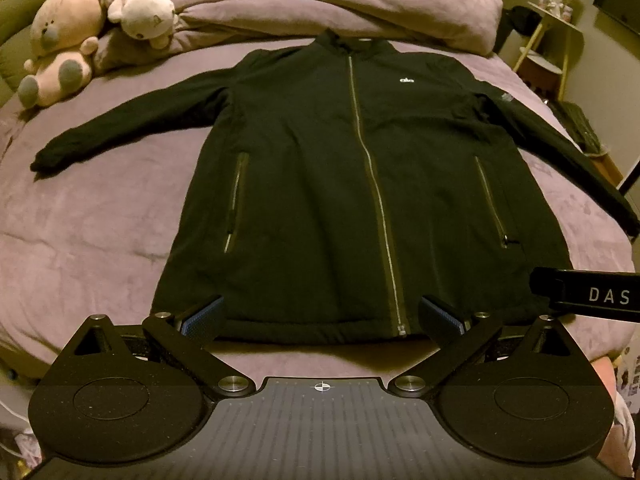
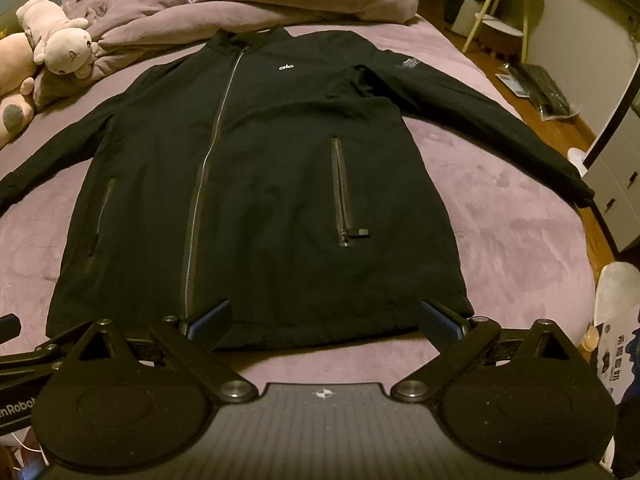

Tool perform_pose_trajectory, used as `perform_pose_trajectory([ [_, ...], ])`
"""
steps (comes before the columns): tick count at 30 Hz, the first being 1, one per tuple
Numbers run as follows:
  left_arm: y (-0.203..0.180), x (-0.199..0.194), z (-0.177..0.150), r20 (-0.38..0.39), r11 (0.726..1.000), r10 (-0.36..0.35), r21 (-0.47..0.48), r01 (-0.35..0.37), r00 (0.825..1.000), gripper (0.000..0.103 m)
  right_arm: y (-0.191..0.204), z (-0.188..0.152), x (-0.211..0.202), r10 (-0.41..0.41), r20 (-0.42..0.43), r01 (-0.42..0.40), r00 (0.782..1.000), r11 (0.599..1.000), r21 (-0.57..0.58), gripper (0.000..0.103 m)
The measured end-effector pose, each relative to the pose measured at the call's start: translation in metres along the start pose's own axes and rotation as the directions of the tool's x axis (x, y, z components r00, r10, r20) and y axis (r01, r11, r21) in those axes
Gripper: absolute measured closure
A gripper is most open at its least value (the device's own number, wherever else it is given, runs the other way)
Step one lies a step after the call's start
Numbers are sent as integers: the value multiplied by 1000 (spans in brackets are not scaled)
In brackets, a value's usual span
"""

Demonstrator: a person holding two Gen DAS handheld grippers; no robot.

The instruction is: Fold large clothes

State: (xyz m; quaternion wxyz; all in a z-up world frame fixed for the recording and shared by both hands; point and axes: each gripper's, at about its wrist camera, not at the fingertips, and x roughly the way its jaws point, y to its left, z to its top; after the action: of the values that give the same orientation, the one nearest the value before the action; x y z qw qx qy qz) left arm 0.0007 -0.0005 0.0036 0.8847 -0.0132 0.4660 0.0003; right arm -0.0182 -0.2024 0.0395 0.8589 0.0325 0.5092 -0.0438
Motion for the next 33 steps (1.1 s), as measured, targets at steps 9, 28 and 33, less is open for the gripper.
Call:
perform_pose_trajectory([
  [9,0,1,0,-1,1000,1,-1,-1,1000,0,-1,0,1,2,-4,-1,1000,1000,7,4],
  [28,-4,1,-2,-8,1000,3,2,-3,1000,0,-3,0,1,0,-9,0,1000,1000,9,4],
  [33,-6,1,-2,-13,1000,6,4,-6,1000,0,-4,-1,1,0,-9,0,1000,1000,11,4],
])
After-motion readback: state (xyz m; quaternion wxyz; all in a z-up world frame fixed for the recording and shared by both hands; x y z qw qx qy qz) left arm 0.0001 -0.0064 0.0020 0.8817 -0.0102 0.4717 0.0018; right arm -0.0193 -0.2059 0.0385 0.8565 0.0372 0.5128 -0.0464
